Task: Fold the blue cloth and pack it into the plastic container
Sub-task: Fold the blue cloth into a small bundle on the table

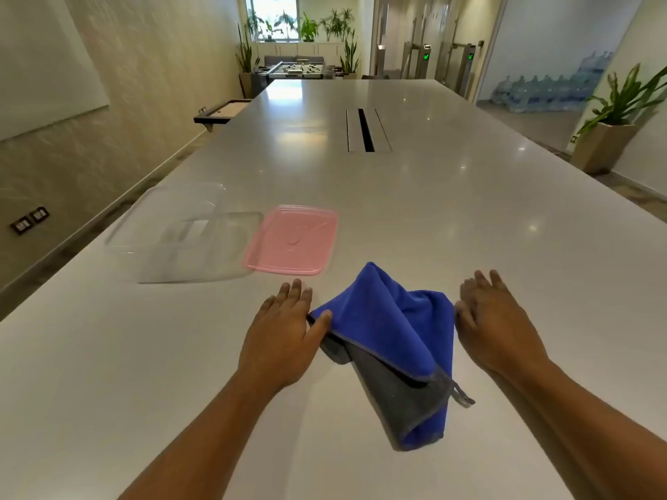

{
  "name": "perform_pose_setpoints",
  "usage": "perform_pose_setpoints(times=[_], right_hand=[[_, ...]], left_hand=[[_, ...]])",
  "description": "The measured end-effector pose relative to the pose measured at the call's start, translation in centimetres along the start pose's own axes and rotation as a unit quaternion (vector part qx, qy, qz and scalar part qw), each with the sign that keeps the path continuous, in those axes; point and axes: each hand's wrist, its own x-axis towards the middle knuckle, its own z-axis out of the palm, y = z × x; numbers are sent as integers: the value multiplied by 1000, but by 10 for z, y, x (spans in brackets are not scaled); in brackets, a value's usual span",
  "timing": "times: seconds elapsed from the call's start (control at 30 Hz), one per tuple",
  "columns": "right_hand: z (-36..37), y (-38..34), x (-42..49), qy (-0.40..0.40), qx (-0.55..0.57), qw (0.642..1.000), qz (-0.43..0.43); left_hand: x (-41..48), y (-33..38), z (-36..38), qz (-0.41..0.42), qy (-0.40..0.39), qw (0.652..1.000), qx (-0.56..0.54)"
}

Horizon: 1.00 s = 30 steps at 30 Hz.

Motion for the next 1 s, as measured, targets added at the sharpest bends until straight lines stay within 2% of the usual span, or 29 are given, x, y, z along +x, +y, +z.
perform_pose_setpoints(times=[0.1, 0.13, 0.2, 0.3, 0.4, 0.6, 0.7, 0.8, 0.87, 1.0], right_hand=[[-9, -15, -17, 111, 21, 992, -55], [-15, -25, -29, 119, 49, 988, -80], [-21, -38, -48, 100, 88, 981, -143], [-22, -55, -73, 21, 95, 974, -203], [-16, -57, -79, -10, 100, 976, -192], [-31, -49, -68, 31, 165, 976, -140], [-48, -43, -57, 62, 194, 974, -104], [-75, -41, -36, 137, 234, 955, -116], [-98, -43, -21, 175, 286, 934, -126], [-140, -43, 9, 194, 404, 887, -114]], left_hand=[[-3, 0, -5, 53, -36, 998, -2], [-5, -2, -5, 69, -38, 997, 3], [-5, -1, -5, 82, -36, 996, 14], [-4, -4, -7, 92, -30, 995, -8], [-4, -7, -8, 101, -35, 993, -51], [-3, -4, -10, 63, 7, 980, -189], [-3, 2, -21, 36, 67, 967, -242], [9, 12, -46, 54, 146, 967, -203], [19, 23, -69, 86, 191, 968, -141], [33, 40, -106, 117, 211, 970, -37]])
